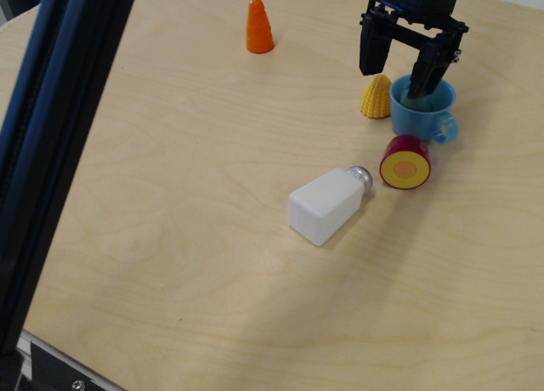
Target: Put cucumber in cup
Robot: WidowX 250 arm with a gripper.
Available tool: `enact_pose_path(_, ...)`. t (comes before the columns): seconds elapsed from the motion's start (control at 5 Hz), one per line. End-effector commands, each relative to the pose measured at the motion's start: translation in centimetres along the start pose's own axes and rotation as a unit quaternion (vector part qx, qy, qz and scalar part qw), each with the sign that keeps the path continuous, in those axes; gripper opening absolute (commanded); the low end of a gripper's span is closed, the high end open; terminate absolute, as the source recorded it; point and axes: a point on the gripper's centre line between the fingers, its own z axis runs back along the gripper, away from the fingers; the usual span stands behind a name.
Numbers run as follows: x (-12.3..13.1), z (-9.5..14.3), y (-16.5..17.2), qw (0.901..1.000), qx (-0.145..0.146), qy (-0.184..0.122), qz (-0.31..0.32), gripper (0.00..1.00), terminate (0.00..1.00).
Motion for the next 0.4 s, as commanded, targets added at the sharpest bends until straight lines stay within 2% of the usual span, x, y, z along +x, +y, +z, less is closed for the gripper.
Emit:
enact_pose_path(0.0,-1.0,3.98,-0.18,0.9977,0.004,-0.067,0.008,1.0,0.0)
enact_pose_path(0.2,-1.0,3.98,-0.18,0.9977,0.004,-0.067,0.008,1.0,1.0)
